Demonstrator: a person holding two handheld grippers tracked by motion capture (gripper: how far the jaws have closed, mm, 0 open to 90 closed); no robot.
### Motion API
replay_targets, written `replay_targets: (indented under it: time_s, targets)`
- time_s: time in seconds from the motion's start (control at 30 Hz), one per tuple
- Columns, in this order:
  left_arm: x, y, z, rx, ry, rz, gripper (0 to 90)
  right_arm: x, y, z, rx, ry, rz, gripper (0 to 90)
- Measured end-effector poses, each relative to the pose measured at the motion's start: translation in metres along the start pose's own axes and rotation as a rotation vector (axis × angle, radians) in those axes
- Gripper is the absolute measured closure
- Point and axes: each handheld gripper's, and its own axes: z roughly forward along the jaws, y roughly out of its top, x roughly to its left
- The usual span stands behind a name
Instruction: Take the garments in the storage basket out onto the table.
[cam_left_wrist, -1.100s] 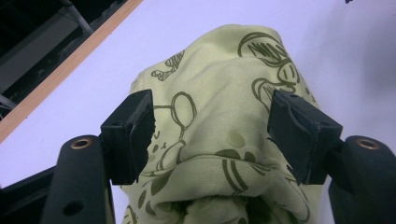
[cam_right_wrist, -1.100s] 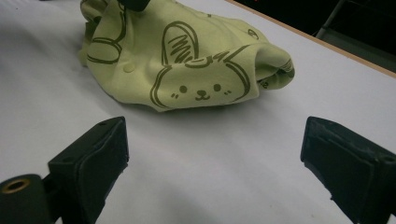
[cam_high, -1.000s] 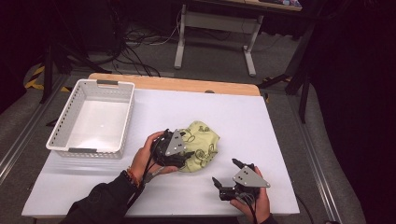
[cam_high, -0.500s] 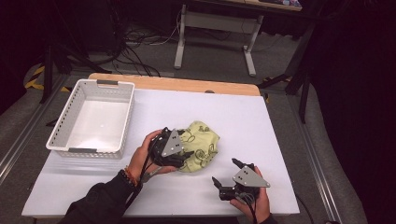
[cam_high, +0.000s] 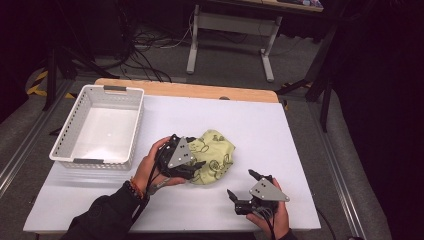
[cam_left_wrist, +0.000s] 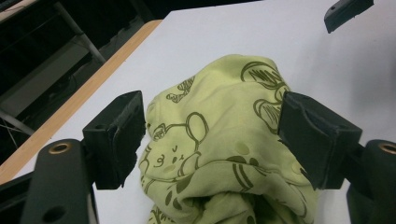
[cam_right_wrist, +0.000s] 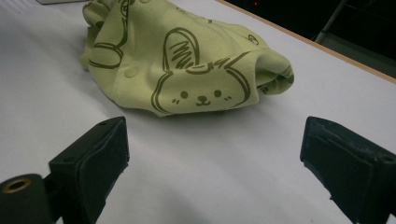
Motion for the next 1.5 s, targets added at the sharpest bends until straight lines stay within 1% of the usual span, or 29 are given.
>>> replay_targets:
  time_s: [0.13, 0.2, 0.33, 0.4, 0.53, 0.6, 0.67, 0.77, 0.83, 0.9, 0.93, 0.97, 1.0, 1.03, 1.1, 1.17, 1.33, 1.47, 1.5]
  targets:
    - [0.002, -0.001, -0.002, -0.012, -0.01, -0.01, 22.8, 0.0, 0.0, 0.001, 0.001, 0.004, -0.002, 8.8]
    - [0.002, -0.001, -0.003, -0.012, -0.004, -0.014, 21.9, 0.001, 0.0, 0.001, 0.003, 0.007, -0.003, 8.8]
    - [0.003, -0.001, -0.005, -0.036, -0.023, -0.021, 18.9, 0.0, 0.0, 0.0, -0.003, 0.003, -0.003, 8.8]
    - [0.002, -0.001, -0.005, -0.036, -0.014, -0.012, 18.1, 0.0, 0.0, 0.0, -0.007, 0.0, -0.001, 8.8]
    - [0.001, 0.0, -0.008, -0.044, -0.014, 0.004, 14.8, 0.0, 0.0, 0.0, -0.006, 0.0, 0.0, 8.8]
    - [0.001, 0.0, -0.01, -0.054, -0.009, -0.005, 13.5, 0.0, 0.0, 0.0, -0.005, 0.002, -0.001, 9.0]
    - [0.002, -0.001, -0.012, -0.059, -0.005, 0.004, 12.9, 0.001, 0.001, 0.0, -0.004, 0.005, 0.0, 9.0]
    - [0.001, -0.002, -0.013, -0.056, -0.008, 0.002, 12.7, 0.001, 0.001, 0.0, -0.005, 0.005, -0.002, 9.0]
    - [0.003, -0.002, -0.015, -0.05, -0.003, 0.02, 12.7, 0.001, 0.0, 0.0, -0.003, 0.007, 0.0, 9.0]
    - [0.004, -0.003, -0.016, -0.051, 0.002, 0.012, 12.7, 0.001, 0.0, 0.0, -0.002, 0.008, 0.0, 9.0]
    - [0.005, -0.003, -0.017, -0.056, 0.006, 0.02, 12.8, 0.001, 0.0, 0.001, -0.002, 0.007, 0.0, 9.0]
    - [0.004, -0.003, -0.018, -0.058, 0.004, 0.012, 12.7, 0.001, 0.0, 0.001, -0.002, 0.007, 0.0, 9.0]
    - [0.005, -0.002, -0.019, -0.061, 0.009, 0.022, 12.7, 0.001, 0.001, 0.0, -0.003, 0.006, -0.001, 9.0]
    - [0.005, -0.002, -0.019, -0.061, 0.009, 0.022, 12.5, 0.001, 0.001, 0.0, -0.004, 0.006, -0.001, 9.0]
    - [0.005, -0.002, -0.022, -0.069, 0.022, 0.028, 12.3, 0.0, 0.0, 0.0, -0.004, 0.005, 0.0, 9.1]
    - [0.006, -0.002, -0.024, -0.077, 0.023, 0.021, 12.2, 0.0, 0.0, 0.0, -0.003, 0.005, 0.001, 9.1]
    - [0.008, -0.002, -0.029, -0.081, 0.029, 0.017, 10.8, 0.001, 0.001, 0.0, -0.004, 0.006, 0.001, 9.1]
    - [0.008, -0.004, -0.035, -0.076, 0.038, 0.021, 10.7, 0.001, 0.001, 0.001, -0.004, 0.005, 0.001, 9.1]
    - [0.009, -0.004, -0.036, -0.078, 0.043, 0.029, 10.7, 0.001, 0.001, 0.001, -0.003, 0.005, 0.001, 9.1]
